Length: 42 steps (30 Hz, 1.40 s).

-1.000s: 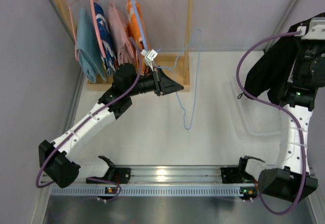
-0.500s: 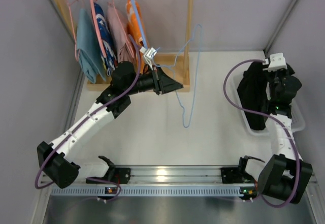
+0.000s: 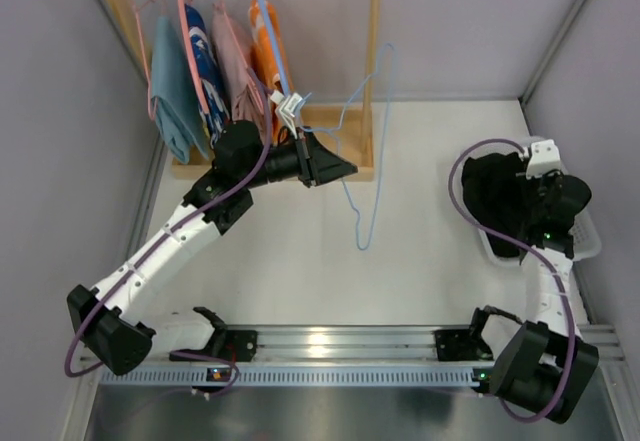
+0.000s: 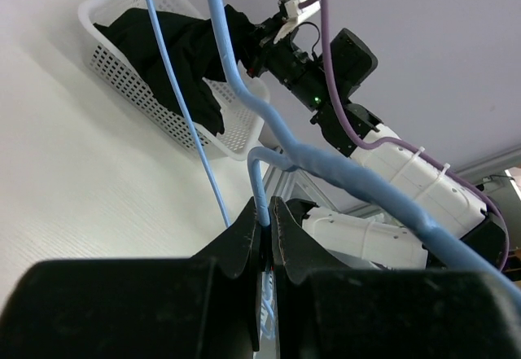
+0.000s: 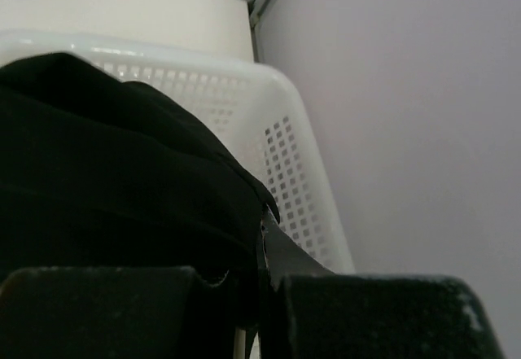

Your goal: Remove the trousers from the hanger

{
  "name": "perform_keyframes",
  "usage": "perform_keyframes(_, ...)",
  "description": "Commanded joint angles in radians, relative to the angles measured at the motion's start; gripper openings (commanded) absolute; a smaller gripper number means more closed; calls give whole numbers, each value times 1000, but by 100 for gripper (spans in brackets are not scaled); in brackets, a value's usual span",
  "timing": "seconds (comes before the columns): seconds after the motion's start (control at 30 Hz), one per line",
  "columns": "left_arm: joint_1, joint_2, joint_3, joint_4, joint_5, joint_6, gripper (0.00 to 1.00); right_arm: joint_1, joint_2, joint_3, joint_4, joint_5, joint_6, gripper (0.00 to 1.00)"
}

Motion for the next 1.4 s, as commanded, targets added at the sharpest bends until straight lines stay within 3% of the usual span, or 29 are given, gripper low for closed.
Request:
perform_keyframes(0.0,3,-34,46,25,-10,29,0,-59,35,25,-123,-90,-13,0)
perform_keyframes(0.1,3,-33,46,25,-17,35,0,-85,88,83,-258,-135,-30,12)
perform_keyframes(0.13,3,-30,47,-9,-22,38,0,-91,100,129,-295,-147,-31,28)
perform_keyframes(0.2,3,-27,61,-34,-46,54,0,-114,115,178,-367,-204,-25,43)
perform_keyframes(0.3,3,-18,83,-101,-79,67,0,-182,102,300,-479,-328,-5,77)
perform_keyframes(0.4,1,-22,72,-103,-77,37,0,-245,86,371,-596,-446,-8,87)
perform_keyframes(0.43,1,-21,69,-103,-76,29,0,-251,80,417,-630,-468,-11,96)
perform_keyframes(0.47,1,-18,69,-112,-76,23,0,-252,63,439,-685,-513,-13,99)
perform_keyframes(0.57,1,-7,79,-146,-103,24,0,-254,37,538,-791,-639,16,99)
perform_keyframes(0.67,1,1,92,-176,-134,11,0,-234,25,658,-845,-756,169,99)
perform_keyframes(0.73,1,12,102,-178,-143,0,0,-188,8,704,-819,-756,260,99)
perform_keyframes(1.0,-16,55,155,-264,-267,-28,0,384,-77,672,-606,-453,591,99)
perform_keyframes(1.17,-30,70,142,-270,-293,-38,0,761,-6,663,-584,-295,598,97)
perform_keyframes(1.37,-46,76,155,-287,-344,-5,0,1031,97,644,-564,-236,656,95)
